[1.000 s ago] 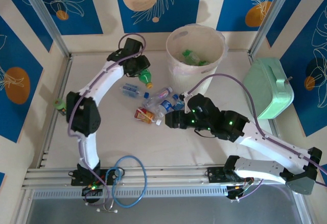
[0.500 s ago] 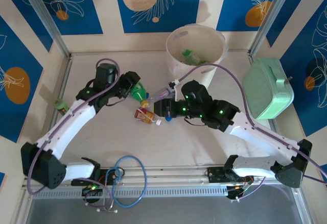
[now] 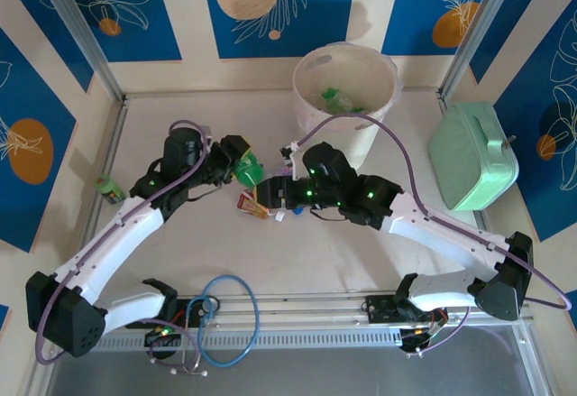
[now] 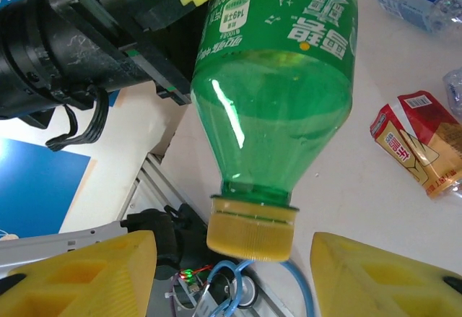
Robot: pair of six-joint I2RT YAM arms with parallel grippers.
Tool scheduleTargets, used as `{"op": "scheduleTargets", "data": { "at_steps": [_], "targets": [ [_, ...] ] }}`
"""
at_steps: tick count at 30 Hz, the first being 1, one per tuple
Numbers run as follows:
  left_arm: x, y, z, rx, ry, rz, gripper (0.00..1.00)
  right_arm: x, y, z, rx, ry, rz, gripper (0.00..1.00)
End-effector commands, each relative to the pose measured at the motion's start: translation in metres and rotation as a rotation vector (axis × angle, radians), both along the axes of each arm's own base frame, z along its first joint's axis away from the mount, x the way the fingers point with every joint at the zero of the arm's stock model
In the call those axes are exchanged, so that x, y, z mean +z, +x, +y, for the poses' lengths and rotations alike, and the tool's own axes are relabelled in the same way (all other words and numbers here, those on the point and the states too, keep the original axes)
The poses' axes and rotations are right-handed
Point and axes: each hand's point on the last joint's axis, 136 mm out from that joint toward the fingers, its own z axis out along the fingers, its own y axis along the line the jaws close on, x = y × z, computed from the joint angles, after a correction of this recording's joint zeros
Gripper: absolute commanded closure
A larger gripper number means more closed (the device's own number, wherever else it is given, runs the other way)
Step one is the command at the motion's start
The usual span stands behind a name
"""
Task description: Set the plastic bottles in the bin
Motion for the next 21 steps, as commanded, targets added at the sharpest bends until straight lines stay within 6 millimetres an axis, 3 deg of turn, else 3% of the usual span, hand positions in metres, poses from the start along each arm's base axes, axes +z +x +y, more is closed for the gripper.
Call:
{"op": "scheduleTargets", "data": {
  "at_steps": [1, 21],
  "targets": [
    [0.016, -0.004, -0.008, -0.027, -0.063, -0.04, 0.49, 0.004, 0.001, 0.005, -0.002, 0.017, 0.005, 0.41],
    [0.014, -0.013, -0.02, -0.066, -0.056, -0.05, 0.49, -0.014, 0.01, 0.003, -0.05, -0.007, 0.054, 0.53]
  ]
}}
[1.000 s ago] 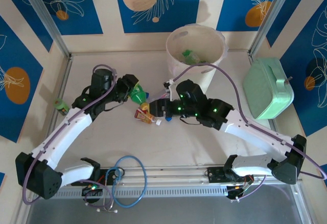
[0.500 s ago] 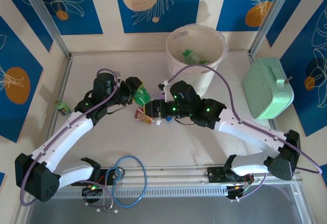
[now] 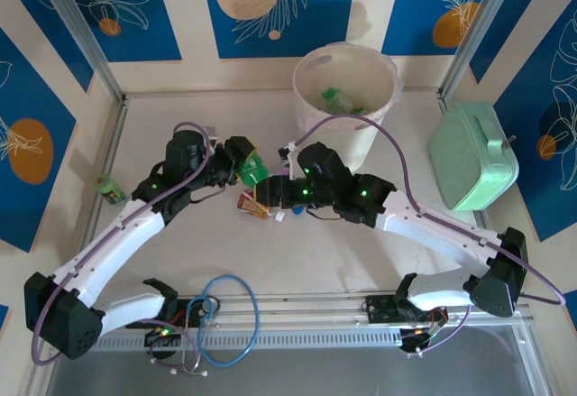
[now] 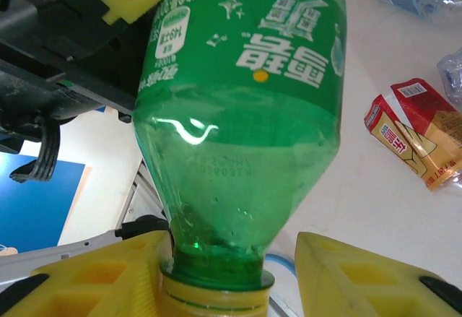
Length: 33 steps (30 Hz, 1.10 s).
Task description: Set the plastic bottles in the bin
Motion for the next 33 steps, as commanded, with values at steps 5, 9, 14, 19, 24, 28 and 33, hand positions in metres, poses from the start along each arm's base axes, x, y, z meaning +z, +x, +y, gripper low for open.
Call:
{"op": "scheduleTargets", "data": {
  "at_steps": [5, 9, 14, 19, 24, 28, 33],
  "targets": [
    [0.005, -0.004, -0.005, -0.015, -0.007, -0.029, 0.5, -0.003, 0.003, -0.002, -0.018, -0.001, 0.001, 0.61],
    [0.004, -0.003, -0.003, -0.008, 0.007, -0.031, 0.5, -0.001, 0.002, -0.005, -0.021, 0.0, -0.002, 0.68],
    [0.004, -0.002, -0.002, -0.006, 0.016, -0.039, 0.4, -0.001, 0.0, -0.006, -0.018, -0.003, -0.002, 0.77],
    [0.005, -0.003, 0.01, 0.027, 0.093, -0.051, 0.01, 0.002, 0.0, -0.008, -0.019, -0.002, -0.006, 0.81],
    [0.023, -0.003, 0.032, 0.054, 0.272, -0.13, 0.0, 0.007, -0.001, -0.012, -0.023, -0.012, -0.021, 0.82],
    [0.036, -0.006, 0.06, 0.086, 0.473, -0.186, 0.0, 0.023, 0.005, -0.025, -0.047, -0.035, -0.074, 0.82],
    [0.05, -0.013, 0.083, 0.104, 0.612, -0.281, 0.0, 0.067, 0.026, -0.057, -0.109, -0.026, -0.17, 0.82]
  ]
}}
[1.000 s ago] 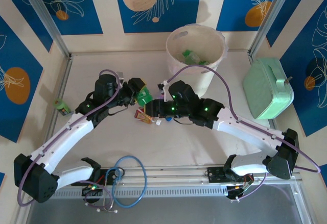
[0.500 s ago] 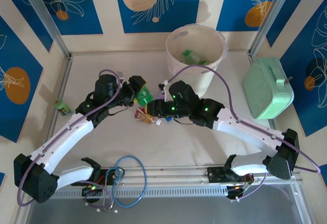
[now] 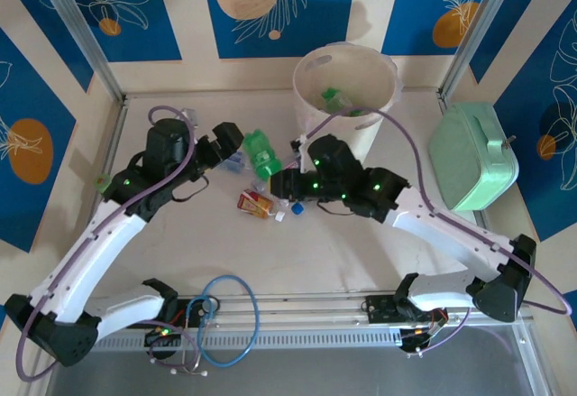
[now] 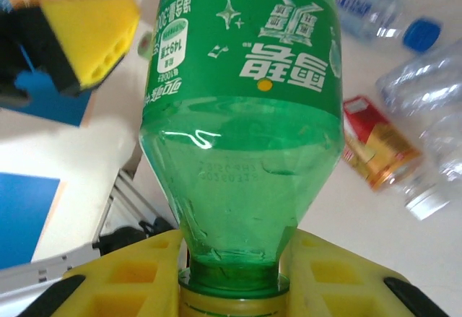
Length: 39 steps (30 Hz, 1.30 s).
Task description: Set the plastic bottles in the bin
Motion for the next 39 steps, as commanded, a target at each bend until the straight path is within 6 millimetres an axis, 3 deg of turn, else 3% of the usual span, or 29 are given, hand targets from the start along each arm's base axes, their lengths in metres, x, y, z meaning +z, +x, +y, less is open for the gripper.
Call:
{"op": "scheduleTargets", "data": {
  "at_steps": [1, 9, 14, 18, 29, 35, 39],
  "targets": [
    [-0.003, -0.009, 0.026, 0.019, 0.187, -0.04, 0.0, 0.054, 0.014, -0.03, -0.043, 0.03, -0.137, 0.82],
    [-0.029, -0.018, 0.02, -0.038, 0.19, -0.006, 0.01, 0.116, 0.066, -0.082, -0.169, 0.066, -0.253, 0.81],
    [-0.044, -0.021, 0.014, -0.075, 0.199, 0.044, 0.05, 0.134, 0.1, -0.108, -0.254, 0.067, -0.285, 0.81],
    [-0.05, -0.021, 0.012, -0.092, 0.206, 0.059, 0.06, 0.135, 0.126, -0.13, -0.324, 0.067, -0.281, 0.8],
    [-0.075, -0.024, 0.006, -0.128, 0.213, 0.122, 0.1, 0.099, 0.184, -0.176, -0.445, 0.038, -0.177, 0.8],
    [-0.082, -0.026, 0.007, -0.127, 0.222, 0.135, 0.1, 0.087, 0.201, -0.195, -0.502, 0.037, -0.135, 0.66],
    [-0.083, -0.026, 0.008, -0.126, 0.227, 0.139, 0.1, 0.09, 0.202, -0.201, -0.522, 0.043, -0.14, 0.59]
  ]
}}
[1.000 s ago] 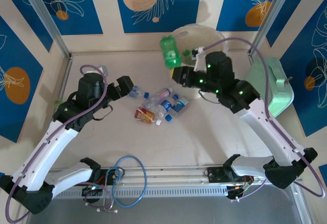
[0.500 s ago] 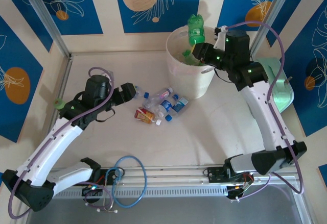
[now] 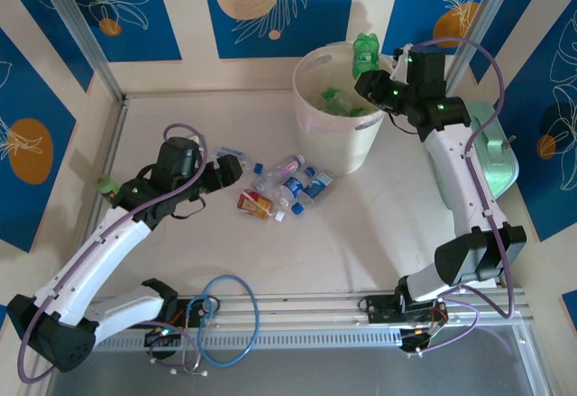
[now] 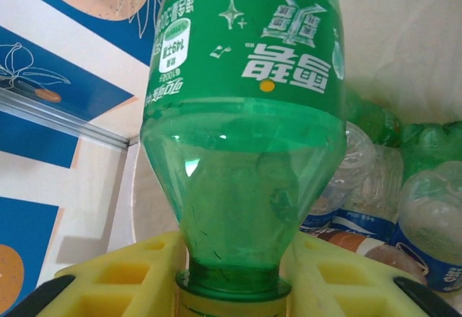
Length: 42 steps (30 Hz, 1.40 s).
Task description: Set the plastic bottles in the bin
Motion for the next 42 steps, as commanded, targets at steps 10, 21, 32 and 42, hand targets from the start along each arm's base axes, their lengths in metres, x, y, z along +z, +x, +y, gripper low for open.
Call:
{"op": "scheduleTargets", "data": {
  "at_steps": [10, 21, 32, 42],
  "targets": [
    [-0.012, -0.005, 0.0, -0.018, 0.015, 0.033, 0.1, 0.032, -0.017, -0.008, -0.008, 0.015, -0.077, 0.34],
    [-0.023, 0.0, 0.018, 0.088, 0.069, 0.051, 0.01, 0.06, -0.1, 0.025, 0.134, 0.038, -0.197, 0.35],
    [-0.059, 0.051, 0.026, 0.279, 0.086, 0.165, 0.0, 0.019, -0.206, 0.095, 0.382, -0.017, -0.196, 0.35],
    [-0.102, 0.126, 0.031, 0.411, 0.171, 0.279, 0.0, -0.046, -0.247, 0.141, 0.506, -0.072, -0.079, 0.37]
  ]
}}
